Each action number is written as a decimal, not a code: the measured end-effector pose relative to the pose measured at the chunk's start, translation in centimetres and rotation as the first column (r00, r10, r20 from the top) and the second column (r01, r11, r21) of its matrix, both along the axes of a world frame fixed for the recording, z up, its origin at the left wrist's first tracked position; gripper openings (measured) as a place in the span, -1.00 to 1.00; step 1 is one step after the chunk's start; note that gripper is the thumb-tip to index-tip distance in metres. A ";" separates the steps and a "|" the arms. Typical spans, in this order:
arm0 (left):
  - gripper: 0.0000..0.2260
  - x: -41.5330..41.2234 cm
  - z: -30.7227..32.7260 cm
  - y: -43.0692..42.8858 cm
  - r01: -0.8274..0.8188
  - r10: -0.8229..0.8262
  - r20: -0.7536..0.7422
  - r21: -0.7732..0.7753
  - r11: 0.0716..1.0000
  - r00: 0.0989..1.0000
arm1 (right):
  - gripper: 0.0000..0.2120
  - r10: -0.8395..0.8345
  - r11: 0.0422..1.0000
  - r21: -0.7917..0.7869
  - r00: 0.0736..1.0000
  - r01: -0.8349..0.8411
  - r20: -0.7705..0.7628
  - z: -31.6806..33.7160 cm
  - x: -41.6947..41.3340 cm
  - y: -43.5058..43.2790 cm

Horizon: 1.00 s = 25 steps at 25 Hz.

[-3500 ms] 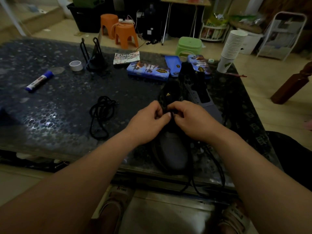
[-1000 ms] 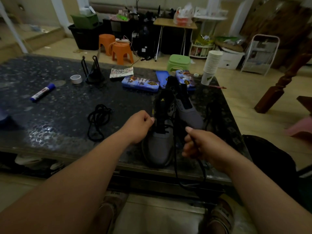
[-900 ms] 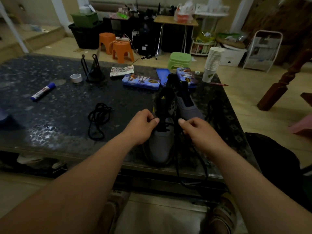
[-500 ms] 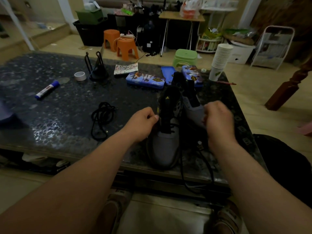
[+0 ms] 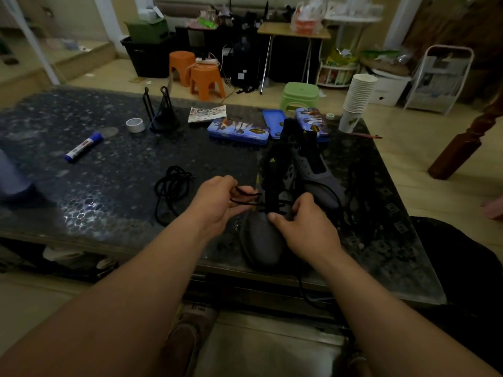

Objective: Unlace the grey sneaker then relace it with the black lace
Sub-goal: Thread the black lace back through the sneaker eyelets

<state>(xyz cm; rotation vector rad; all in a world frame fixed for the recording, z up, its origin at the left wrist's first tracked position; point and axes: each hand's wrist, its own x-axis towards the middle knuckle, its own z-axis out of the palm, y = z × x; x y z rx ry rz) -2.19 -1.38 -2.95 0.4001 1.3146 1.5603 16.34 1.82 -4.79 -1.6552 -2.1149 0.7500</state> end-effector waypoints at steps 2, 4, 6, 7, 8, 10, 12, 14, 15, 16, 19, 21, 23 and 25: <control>-0.91 -0.8 0.1 0.1 -0.079 0.080 0.017 -0.010 0.997 0.997 | -0.54 -0.012 0.998 -0.069 1.000 0.011 -0.012 -0.3 0.2 0.1; -0.88 -1.4 0.0 -0.3 -0.011 -0.034 -0.341 -0.128 0.992 0.940 | -0.55 -0.010 0.998 -0.069 1.000 0.009 -0.011 -0.4 0.2 0.2; -0.77 -0.7 -0.4 -0.5 0.110 -0.323 -0.746 -0.321 0.940 0.583 | -0.55 -0.015 0.998 -0.054 1.000 0.014 -0.019 -0.6 0.0 0.2; -0.73 -0.2 -0.9 -0.3 0.150 -0.404 -0.811 -0.377 0.914 0.423 | -0.55 -0.017 0.999 -0.050 1.000 0.016 -0.025 -0.7 0.0 0.3; -0.70 0.3 -1.2 -0.1 0.193 -0.433 -0.828 -0.389 0.901 0.355 | -0.56 -0.016 0.999 -0.050 0.999 0.014 -0.032 -0.8 0.0 0.3; -0.71 0.5 -1.4 0.6 0.253 -0.434 -0.844 -0.367 0.895 0.315 | -0.56 -0.004 0.998 -0.056 0.999 0.002 -0.044 -0.9 0.1 0.4; -0.74 0.2 -0.9 0.5 0.293 -0.399 -0.813 -0.294 0.910 0.423 | -0.56 0.006 0.998 -0.068 0.999 -0.009 -0.049 -1.1 0.1 0.7; -0.81 -0.8 0.1 0.4 0.185 -0.189 -0.511 -0.059 0.981 0.839 | -0.56 0.005 0.996 -0.092 0.998 -0.010 -0.058 -1.1 0.1 0.8; -0.81 -1.5 0.8 0.1 0.070 -0.058 -0.185 0.058 0.996 0.981 | -0.57 0.003 0.994 -0.109 0.998 -0.011 -0.069 -1.1 0.2 0.9; -0.79 -2.3 1.3 -0.2 -0.034 0.025 0.076 0.118 0.992 0.997 | -0.57 0.003 0.992 -0.122 0.997 -0.013 -0.079 -1.1 0.2 0.9; -0.78 -3.4 1.0 -0.2 -0.050 0.057 -0.285 0.031 0.998 0.957 | -0.57 0.006 0.992 -0.127 0.995 -0.019 -0.098 -1.1 0.2 0.9; -0.80 -2.2 -0.3 -0.3 0.101 -0.205 -0.771 -0.181 0.978 0.603 | -0.58 0.003 0.994 -0.112 0.993 -0.016 -0.116 -1.2 0.1 0.8; -0.76 -0.8 -1.4 0.0 0.239 -0.417 -0.847 -0.352 0.905 0.331 | -0.58 0.000 0.995 -0.097 0.992 -0.013 -0.127 -1.5 0.2 0.8; -0.71 -0.3 -1.1 0.1 0.305 -0.399 -0.808 -0.286 0.908 0.433 | -0.58 -0.001 0.996 -0.091 0.993 -0.010 -0.118 -1.6 0.2 0.8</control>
